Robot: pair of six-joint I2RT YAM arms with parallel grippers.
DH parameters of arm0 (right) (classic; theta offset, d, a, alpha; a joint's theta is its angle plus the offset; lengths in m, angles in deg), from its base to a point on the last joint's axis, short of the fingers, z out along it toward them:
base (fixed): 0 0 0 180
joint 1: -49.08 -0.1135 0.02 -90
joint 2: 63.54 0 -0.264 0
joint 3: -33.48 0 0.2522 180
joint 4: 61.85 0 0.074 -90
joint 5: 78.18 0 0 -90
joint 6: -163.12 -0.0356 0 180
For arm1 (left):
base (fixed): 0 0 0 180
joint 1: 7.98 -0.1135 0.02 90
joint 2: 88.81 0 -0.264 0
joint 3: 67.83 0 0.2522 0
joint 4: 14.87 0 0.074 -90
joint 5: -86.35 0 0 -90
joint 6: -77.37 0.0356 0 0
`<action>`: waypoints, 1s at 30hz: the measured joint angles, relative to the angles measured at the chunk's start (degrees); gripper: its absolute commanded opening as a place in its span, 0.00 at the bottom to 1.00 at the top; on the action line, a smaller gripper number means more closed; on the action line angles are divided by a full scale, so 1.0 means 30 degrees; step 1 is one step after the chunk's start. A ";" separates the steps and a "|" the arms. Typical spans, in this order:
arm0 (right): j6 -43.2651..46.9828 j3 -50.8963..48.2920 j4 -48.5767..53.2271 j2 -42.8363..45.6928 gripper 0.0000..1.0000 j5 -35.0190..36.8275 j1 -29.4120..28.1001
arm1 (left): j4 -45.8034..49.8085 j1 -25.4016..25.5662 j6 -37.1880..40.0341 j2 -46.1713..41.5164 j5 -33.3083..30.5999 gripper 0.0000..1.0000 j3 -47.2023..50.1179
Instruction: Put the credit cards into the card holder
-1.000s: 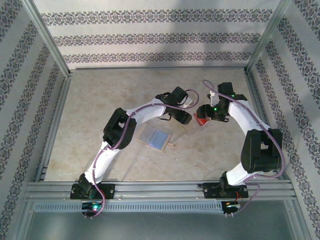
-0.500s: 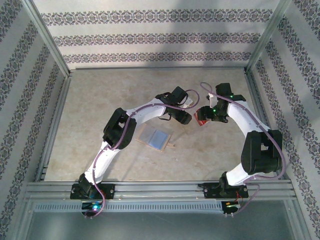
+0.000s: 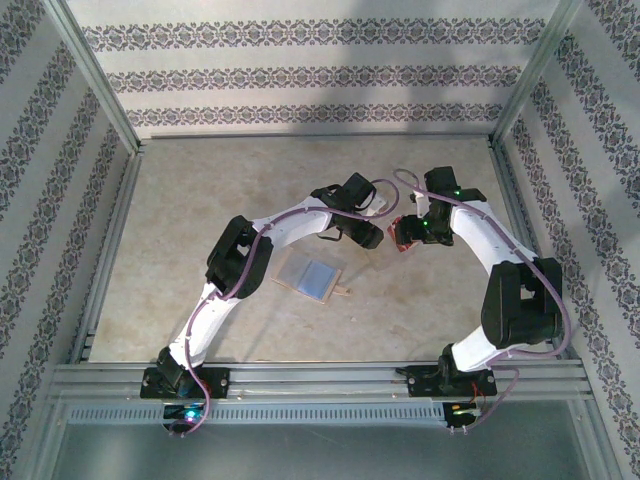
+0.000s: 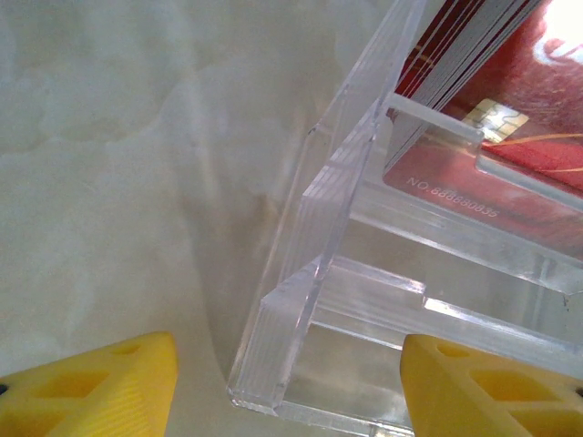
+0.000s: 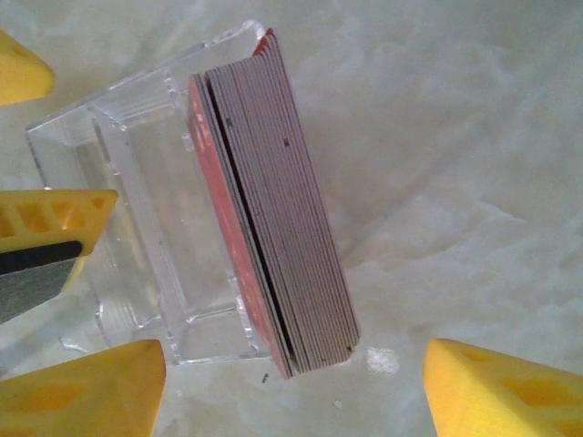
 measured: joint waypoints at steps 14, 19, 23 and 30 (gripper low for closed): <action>0.0007 0.0328 0.0219 -0.0554 0.72 0.1056 0.0000 | 0.0000 0.0000 0.0066 0.0000 -0.0087 0.65 0.0007; 0.0066 0.0459 0.0372 -0.0561 0.69 0.1610 0.0000 | 0.0000 0.0000 0.0073 0.0000 -0.0095 0.65 0.0007; 0.0073 0.0488 0.0539 -0.0561 0.67 0.1887 0.0000 | 0.0000 0.0000 0.0073 0.0000 -0.0095 0.65 0.0007; 0.0124 0.0488 0.0707 -0.0561 0.64 0.2200 0.0000 | 0.0000 0.0000 0.0080 0.0000 -0.0095 0.65 0.0007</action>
